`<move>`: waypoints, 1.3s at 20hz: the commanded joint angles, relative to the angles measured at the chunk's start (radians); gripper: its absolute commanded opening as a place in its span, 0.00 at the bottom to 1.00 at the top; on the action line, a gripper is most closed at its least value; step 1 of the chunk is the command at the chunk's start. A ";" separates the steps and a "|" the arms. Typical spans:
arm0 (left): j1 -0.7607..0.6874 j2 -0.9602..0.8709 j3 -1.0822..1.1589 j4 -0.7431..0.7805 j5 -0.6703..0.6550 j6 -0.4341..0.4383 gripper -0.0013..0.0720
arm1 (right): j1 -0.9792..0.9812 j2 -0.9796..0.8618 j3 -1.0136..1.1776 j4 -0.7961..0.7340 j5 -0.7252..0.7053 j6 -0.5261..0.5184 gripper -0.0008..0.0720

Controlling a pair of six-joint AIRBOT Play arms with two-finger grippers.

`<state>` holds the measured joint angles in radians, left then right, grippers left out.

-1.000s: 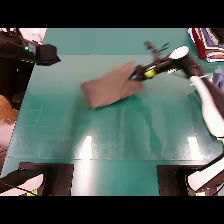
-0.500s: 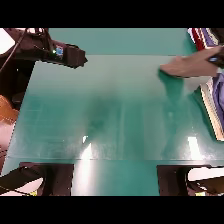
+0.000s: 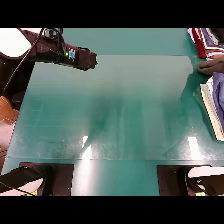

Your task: Fold the shirts.

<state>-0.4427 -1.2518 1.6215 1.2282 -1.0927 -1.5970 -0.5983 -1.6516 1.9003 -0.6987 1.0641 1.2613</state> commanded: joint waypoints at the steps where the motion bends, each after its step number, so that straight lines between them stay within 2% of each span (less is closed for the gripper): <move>1: -0.001 -0.005 0.000 -0.005 0.000 -0.001 0.06 | -0.015 0.000 0.162 0.023 0.032 -0.006 0.03; 3: -0.001 -0.005 0.000 -0.006 -0.001 -0.001 0.06 | -0.036 0.025 0.193 0.023 0.045 -0.005 0.03; 6: -0.001 -0.005 0.000 -0.006 -0.002 0.000 0.06 | -0.090 0.111 0.080 0.023 0.051 -0.006 0.03; 9: -0.001 -0.005 0.000 -0.005 -0.008 0.000 0.06 | -0.164 0.178 0.009 0.016 0.126 -0.040 0.03; 15: -0.001 -0.005 0.000 -0.006 -0.018 0.008 0.06 | -0.314 0.301 -0.183 -0.111 0.285 -0.040 0.04; 19: -0.001 -0.005 0.000 -0.006 -0.024 0.008 0.06 | -0.411 0.386 -0.349 -0.309 0.377 -0.039 0.04; 20: -0.001 -0.005 0.000 -0.006 -0.024 0.008 0.06 | -0.430 0.408 -0.393 -0.362 0.388 -0.039 0.10; 22: -0.001 -0.005 0.000 -0.006 -0.024 0.008 0.06 | -0.469 0.446 -0.474 -0.455 0.389 -0.039 0.41; 24: -0.001 -0.005 0.000 -0.006 -0.024 0.008 0.06 | -0.507 0.469 -0.538 -0.503 0.388 -0.039 0.66; 25: -0.001 -0.005 0.000 -0.006 -0.023 0.008 0.06 | -0.528 0.475 -0.559 -0.505 0.392 -0.038 0.74; 26: -0.001 -0.005 0.000 -0.006 -0.024 0.008 0.06 | -0.541 0.475 -0.566 -0.499 0.402 -0.038 0.74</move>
<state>-0.4435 -1.2560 1.6215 1.2221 -1.1156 -1.5894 -1.0897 -1.2022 1.4021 -1.1301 1.4414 1.2221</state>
